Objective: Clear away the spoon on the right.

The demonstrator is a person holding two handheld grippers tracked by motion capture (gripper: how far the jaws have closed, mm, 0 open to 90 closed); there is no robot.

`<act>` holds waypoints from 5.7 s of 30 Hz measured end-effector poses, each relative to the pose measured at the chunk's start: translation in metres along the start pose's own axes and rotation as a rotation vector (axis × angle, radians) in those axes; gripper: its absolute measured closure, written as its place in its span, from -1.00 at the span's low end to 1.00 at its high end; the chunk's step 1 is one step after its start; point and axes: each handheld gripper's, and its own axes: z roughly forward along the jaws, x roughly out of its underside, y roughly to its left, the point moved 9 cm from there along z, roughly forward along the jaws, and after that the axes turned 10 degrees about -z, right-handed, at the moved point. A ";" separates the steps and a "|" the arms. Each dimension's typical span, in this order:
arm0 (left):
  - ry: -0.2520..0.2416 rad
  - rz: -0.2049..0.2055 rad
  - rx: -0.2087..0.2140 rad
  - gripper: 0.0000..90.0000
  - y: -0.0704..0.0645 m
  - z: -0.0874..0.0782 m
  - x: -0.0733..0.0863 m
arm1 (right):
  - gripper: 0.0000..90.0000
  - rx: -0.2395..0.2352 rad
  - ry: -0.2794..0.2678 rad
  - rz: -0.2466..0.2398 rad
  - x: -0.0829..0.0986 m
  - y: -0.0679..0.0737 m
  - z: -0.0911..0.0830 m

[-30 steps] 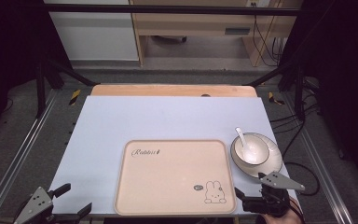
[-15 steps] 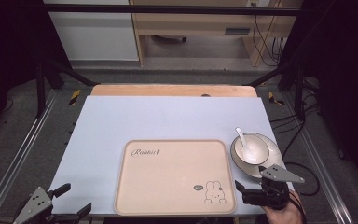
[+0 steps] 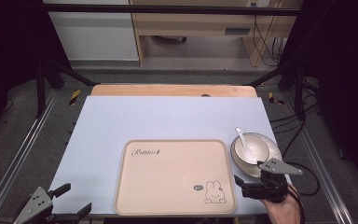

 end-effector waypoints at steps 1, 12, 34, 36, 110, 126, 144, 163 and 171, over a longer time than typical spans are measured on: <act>0.000 0.000 0.000 -0.96 0.000 0.000 0.000 | -0.91 -0.001 0.000 0.004 -0.001 -0.001 0.000; 0.001 -0.001 -0.001 -0.96 0.000 0.000 0.000 | -0.93 0.016 0.009 -0.004 -0.008 -0.011 0.008; 0.001 -0.002 -0.001 -0.96 0.000 0.000 0.000 | -0.94 0.024 0.033 0.016 -0.021 -0.031 0.027; 0.001 -0.003 -0.001 -0.96 0.000 0.000 0.000 | -0.93 0.022 0.033 0.016 -0.022 -0.033 0.028; 0.011 0.002 0.000 -0.96 -0.001 0.001 0.001 | 0.63 0.074 0.237 0.001 -0.020 -0.083 0.092; 0.010 0.001 -0.002 -0.96 -0.001 0.001 0.001 | 0.64 0.056 0.204 0.038 -0.034 -0.087 0.065; 0.011 0.004 -0.004 -0.96 -0.001 0.001 0.001 | 0.64 0.025 0.201 0.030 -0.060 -0.079 0.025; 0.013 0.009 -0.006 -0.96 -0.001 0.001 0.001 | 0.64 -0.054 0.230 -0.007 -0.068 -0.042 0.000; 0.016 0.012 -0.008 -0.96 -0.001 0.002 0.001 | 0.64 -0.108 0.251 -0.020 -0.069 -0.017 -0.007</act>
